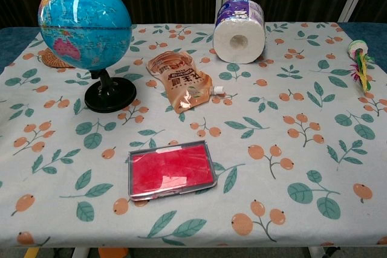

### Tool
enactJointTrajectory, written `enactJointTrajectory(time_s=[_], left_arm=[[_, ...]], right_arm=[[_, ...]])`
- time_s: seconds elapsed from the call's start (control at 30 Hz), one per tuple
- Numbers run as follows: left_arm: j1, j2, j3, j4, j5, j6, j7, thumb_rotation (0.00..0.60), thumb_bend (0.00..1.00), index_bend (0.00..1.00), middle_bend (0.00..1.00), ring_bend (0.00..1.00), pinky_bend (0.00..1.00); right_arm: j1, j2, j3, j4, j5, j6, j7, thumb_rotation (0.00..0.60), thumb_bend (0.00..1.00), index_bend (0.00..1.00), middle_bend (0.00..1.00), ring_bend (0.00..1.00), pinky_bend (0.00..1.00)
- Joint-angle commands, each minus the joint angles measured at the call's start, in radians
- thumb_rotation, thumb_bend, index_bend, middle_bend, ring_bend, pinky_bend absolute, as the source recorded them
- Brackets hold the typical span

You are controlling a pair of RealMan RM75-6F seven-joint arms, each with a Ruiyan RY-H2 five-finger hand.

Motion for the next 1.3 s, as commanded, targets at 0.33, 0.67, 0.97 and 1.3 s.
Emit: enactJointTrajectory(time_s=[0.33, 0.67, 0.97, 1.3], left_arm=[[-0.027, -0.007, -0.006, 0.006, 0.076, 0.029, -0.027, 0.600, 0.00, 0.03, 0.00, 0.00, 0.00], [-0.140, -0.017, -0.027, -0.052, 0.177, -0.050, 0.034, 0.600, 0.00, 0.03, 0.00, 0.00, 0.00], [-0.228, -0.062, -0.053, -0.073, 0.195, -0.132, 0.082, 0.600, 0.00, 0.03, 0.00, 0.00, 0.00], [-0.271, -0.094, -0.062, -0.062, 0.155, -0.188, 0.124, 0.600, 0.00, 0.03, 0.00, 0.00, 0.00]], right_arm=[[0.001, -0.001, 0.003, 0.001, 0.004, -0.002, -0.002, 0.600, 0.14, 0.00, 0.00, 0.00, 0.00], [-0.002, -0.008, 0.001, 0.025, 0.015, -0.012, 0.011, 0.600, 0.14, 0.00, 0.00, 0.00, 0.00], [-0.003, -0.013, 0.001, 0.041, 0.021, -0.017, 0.025, 0.600, 0.14, 0.00, 0.00, 0.00, 0.00], [-0.003, -0.013, 0.001, 0.046, 0.019, -0.017, 0.032, 0.600, 0.14, 0.00, 0.00, 0.00, 0.00]])
